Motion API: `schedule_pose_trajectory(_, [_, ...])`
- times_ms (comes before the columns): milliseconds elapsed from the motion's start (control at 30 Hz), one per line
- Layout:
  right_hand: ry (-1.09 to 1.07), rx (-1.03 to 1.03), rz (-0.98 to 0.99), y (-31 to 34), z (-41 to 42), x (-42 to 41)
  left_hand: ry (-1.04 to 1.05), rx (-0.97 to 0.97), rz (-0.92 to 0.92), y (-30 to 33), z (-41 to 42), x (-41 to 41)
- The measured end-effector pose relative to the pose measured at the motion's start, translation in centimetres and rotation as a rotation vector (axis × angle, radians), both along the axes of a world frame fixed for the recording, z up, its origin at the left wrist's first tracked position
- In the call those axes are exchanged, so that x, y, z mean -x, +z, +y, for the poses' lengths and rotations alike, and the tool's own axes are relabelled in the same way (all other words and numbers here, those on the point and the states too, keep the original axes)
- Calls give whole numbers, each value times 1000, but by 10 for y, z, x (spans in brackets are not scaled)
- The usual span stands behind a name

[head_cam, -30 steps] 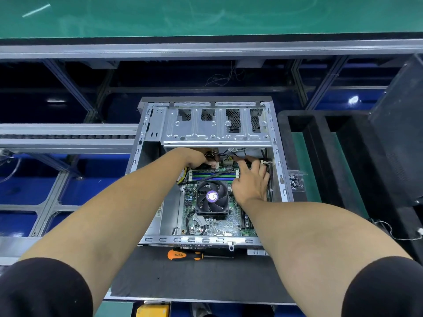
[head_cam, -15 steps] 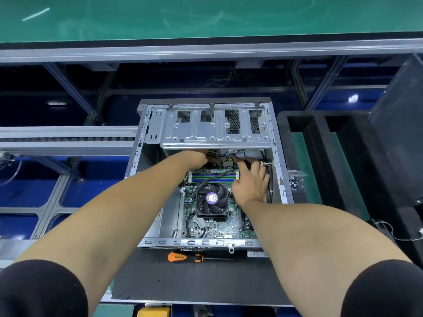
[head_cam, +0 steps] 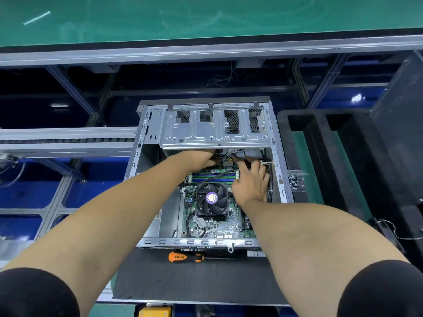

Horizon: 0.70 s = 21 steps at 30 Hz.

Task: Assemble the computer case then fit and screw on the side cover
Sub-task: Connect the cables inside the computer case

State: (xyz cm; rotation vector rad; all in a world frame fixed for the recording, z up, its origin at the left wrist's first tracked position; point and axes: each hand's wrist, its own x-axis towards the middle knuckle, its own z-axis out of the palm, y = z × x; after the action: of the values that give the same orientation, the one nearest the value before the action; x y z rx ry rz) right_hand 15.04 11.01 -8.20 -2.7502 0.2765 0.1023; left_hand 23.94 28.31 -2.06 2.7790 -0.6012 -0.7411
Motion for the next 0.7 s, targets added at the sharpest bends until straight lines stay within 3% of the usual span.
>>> schedule_pose_trajectory(700, [-8,-20,12,4,0,1,-66,-35,-60,-4,-8,2])
